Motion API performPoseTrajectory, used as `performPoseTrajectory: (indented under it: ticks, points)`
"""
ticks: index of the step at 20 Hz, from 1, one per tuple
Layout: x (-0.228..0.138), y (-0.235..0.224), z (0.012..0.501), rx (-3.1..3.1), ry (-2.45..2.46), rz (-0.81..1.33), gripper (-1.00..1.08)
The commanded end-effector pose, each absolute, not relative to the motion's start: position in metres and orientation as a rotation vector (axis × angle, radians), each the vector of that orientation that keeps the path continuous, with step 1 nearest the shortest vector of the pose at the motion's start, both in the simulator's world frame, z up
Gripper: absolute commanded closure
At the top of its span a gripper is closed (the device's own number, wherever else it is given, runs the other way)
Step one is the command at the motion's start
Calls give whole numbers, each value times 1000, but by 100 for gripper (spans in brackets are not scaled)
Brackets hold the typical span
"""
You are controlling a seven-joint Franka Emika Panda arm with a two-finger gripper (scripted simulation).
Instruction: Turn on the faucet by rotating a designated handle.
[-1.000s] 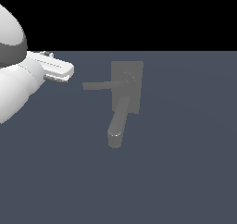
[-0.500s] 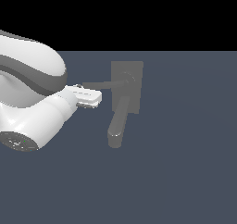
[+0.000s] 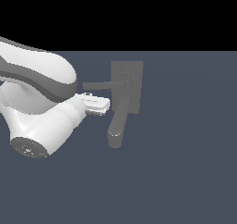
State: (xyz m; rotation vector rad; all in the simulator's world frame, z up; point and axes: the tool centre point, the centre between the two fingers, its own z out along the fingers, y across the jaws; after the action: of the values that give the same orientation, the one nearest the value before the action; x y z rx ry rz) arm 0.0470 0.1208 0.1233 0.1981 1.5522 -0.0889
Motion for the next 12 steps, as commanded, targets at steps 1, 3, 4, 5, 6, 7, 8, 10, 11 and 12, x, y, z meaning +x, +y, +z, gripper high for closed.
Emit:
performPoseTrajectory:
  ticks: [1, 3, 4, 5, 6, 7, 8, 10, 11, 12]
  points:
    - [47, 120, 123, 196, 1553, -91, 108]
    - [47, 119, 122, 188, 1555, -97, 108]
    - [47, 117, 122, 182, 1556, -103, 108]
    - [48, 115, 121, 175, 1558, -109, 108]
    - [48, 113, 121, 168, 1560, -116, 108]
    - [48, 112, 120, 163, 1562, -121, 108]
    - [48, 110, 120, 158, 1563, -125, 108]
    - [48, 109, 119, 153, 1565, -130, 108]
    - [48, 109, 119, 153, 1565, -131, 108]
    - [48, 109, 119, 153, 1565, -131, 108]
